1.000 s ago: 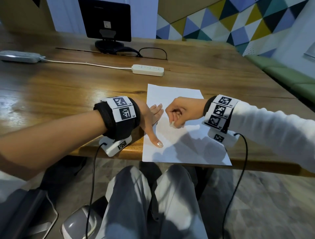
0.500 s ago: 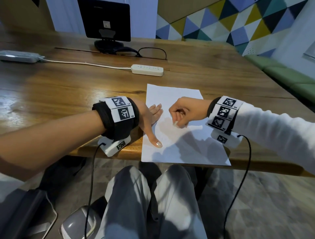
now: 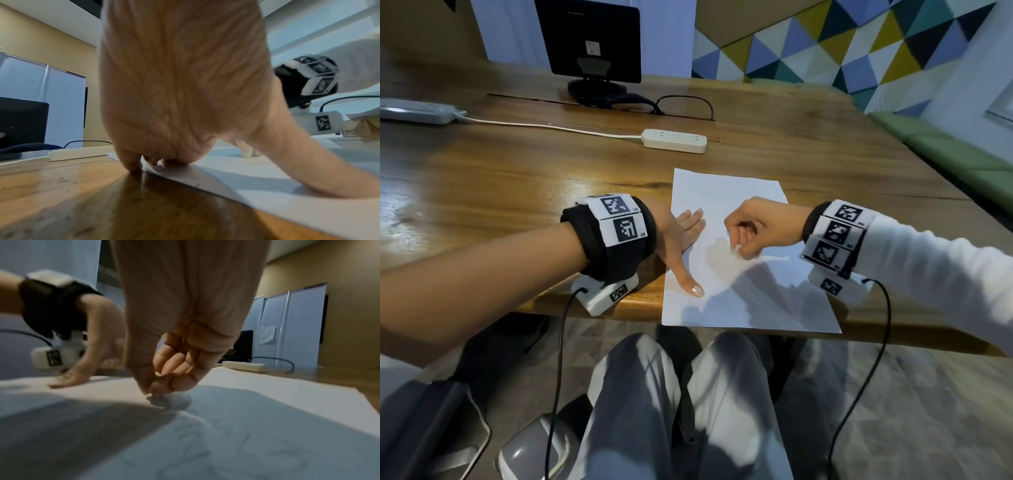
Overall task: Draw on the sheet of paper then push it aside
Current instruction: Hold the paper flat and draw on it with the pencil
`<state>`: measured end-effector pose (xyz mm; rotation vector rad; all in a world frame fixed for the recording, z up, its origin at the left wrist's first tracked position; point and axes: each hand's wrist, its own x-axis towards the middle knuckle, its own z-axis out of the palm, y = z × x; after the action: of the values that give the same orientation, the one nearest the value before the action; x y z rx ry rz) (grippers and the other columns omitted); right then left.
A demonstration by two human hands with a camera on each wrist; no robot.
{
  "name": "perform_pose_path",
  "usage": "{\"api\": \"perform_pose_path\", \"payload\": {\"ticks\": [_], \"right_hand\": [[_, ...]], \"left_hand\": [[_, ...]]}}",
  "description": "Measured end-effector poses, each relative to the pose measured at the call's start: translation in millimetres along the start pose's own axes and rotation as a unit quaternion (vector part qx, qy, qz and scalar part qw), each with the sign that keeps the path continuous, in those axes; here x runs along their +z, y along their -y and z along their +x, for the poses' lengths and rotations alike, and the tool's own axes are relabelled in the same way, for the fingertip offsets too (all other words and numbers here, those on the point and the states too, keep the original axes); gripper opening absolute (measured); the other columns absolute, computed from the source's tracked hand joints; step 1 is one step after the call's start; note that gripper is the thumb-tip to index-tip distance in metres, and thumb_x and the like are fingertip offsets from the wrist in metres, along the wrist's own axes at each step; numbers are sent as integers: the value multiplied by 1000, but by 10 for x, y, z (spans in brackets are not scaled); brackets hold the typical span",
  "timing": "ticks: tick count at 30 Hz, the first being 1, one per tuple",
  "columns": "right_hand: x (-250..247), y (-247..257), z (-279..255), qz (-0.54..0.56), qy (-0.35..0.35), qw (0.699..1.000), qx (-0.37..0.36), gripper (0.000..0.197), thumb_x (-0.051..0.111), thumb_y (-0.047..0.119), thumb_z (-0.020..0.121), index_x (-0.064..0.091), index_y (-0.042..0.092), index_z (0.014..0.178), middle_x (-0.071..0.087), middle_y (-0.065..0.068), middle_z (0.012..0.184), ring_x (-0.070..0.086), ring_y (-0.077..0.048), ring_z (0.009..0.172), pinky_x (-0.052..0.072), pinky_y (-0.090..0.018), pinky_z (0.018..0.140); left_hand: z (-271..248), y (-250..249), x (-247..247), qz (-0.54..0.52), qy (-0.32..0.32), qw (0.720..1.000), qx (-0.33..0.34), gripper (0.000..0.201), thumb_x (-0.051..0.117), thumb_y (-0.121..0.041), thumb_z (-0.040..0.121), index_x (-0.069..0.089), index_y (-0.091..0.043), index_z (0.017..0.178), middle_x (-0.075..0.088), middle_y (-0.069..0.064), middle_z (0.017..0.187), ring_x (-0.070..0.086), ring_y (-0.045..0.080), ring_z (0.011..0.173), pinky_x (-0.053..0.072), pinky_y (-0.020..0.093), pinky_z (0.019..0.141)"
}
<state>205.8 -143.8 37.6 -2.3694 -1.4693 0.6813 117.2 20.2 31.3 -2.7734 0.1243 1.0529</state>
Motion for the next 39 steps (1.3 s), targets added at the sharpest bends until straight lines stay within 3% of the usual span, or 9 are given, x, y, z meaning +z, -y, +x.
{"api": "perform_pose_path", "payload": {"ticks": [2, 6, 10, 14, 18, 22, 28, 33, 39], "right_hand": [[9, 7, -35, 15, 23, 1000, 0, 16, 71, 1, 77, 60, 10, 71, 65, -1, 59, 61, -13, 54, 50, -18, 56], [17, -14, 23, 11, -50, 999, 0, 8, 70, -1, 75, 63, 1, 77, 66, -4, 59, 61, -10, 52, 47, -16, 57], [44, 50, 16, 24, 24, 999, -8, 11, 70, -2, 76, 62, 5, 75, 67, -12, 64, 62, -18, 57, 53, -21, 58], [11, 54, 167, 8, -50, 999, -12, 14, 70, -3, 73, 61, 8, 72, 64, -2, 58, 60, -10, 51, 48, -17, 57], [-2, 75, 202, 48, 12, 999, -9, 12, 71, -2, 76, 62, 5, 74, 66, -7, 60, 60, -14, 49, 50, -19, 56], [-19, 71, 339, 24, -69, 997, 6, 14, 69, -3, 74, 61, 8, 72, 64, -5, 57, 59, -13, 47, 52, -26, 59], [-44, 94, 382, 41, -52, 998, 10, 20, 70, -4, 75, 57, 10, 69, 63, -9, 58, 58, -13, 46, 51, -24, 55], [6, 146, 368, 31, -18, 999, -5, 22, 70, -2, 74, 58, 15, 66, 61, 5, 50, 58, -12, 46, 51, -24, 57], [50, 216, 372, 13, -38, 999, -7, 21, 67, -5, 74, 57, 13, 68, 57, 7, 49, 56, -6, 43, 51, -27, 56]], "left_hand": [[14, 2, -8, 2, 3, 1000, -1, 134, 59, -73, 68, -33, -10, 142, -42, 6, 147, -31, 25, 140, -9, 44, 118], [16, -11, -14, 4, 4, 1000, -5, 134, 58, -73, 68, -34, -10, 142, -42, 7, 147, -31, 25, 140, -8, 45, 117], [14, 0, -5, 6, -1, 1000, -3, 134, 59, -74, 68, -33, -10, 142, -42, 6, 147, -31, 24, 140, -9, 44, 116], [28, 9, -20, 7, 2, 1000, -3, 136, 58, -77, 64, -33, -11, 142, -41, 5, 148, -31, 24, 140, -9, 46, 118], [32, 12, -8, 7, 1, 1000, -4, 134, 58, -75, 68, -33, -12, 142, -42, 4, 147, -31, 23, 140, -8, 46, 118], [34, 1, -11, -2, 4, 1000, -6, 135, 58, -77, 66, -33, -13, 142, -41, 4, 148, -32, 24, 140, -10, 46, 116], [16, -9, -12, -12, 6, 1000, -8, 135, 59, -76, 65, -34, -16, 142, -41, 3, 148, -30, 24, 140, -8, 46, 116], [-43, -23, -15, -23, 8, 1000, -19, 131, 58, -73, 70, -34, -14, 142, -39, 4, 149, -26, 24, 142, -5, 43, 117], [-60, -16, -22, -33, 18, 999, -17, 128, 59, -72, 71, -32, -18, 143, -34, 4, 152, -20, 25, 144, -3, 42, 117]]}}
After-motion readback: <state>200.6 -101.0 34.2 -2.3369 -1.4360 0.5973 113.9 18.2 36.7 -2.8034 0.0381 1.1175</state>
